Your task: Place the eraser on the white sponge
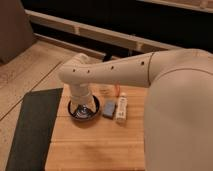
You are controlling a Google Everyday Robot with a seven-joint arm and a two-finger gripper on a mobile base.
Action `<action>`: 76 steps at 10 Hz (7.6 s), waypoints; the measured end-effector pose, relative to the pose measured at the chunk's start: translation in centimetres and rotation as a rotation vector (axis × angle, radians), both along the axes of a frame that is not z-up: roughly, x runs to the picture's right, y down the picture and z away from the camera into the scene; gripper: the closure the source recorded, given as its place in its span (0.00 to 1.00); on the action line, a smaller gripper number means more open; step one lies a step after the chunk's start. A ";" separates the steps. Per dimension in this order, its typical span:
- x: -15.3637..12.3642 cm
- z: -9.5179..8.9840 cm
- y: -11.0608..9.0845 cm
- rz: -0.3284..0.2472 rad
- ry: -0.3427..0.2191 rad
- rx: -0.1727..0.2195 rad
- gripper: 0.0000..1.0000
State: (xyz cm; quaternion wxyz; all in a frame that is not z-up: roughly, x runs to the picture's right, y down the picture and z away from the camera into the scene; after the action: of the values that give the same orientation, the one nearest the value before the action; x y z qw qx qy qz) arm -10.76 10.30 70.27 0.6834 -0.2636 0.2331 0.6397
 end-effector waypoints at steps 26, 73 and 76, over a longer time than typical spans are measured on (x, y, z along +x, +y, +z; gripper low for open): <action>-1.3 -3.3 -11.5 -0.166 -0.152 0.507 0.35; -3.0 26.6 -15.3 -0.100 -0.318 0.519 0.35; -3.0 28.5 -12.7 -0.078 -0.334 0.457 0.35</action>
State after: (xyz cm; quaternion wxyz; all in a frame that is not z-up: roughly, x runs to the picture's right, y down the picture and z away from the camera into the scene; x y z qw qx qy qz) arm -13.78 -2.41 98.76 0.7780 -0.1951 -0.0231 0.5968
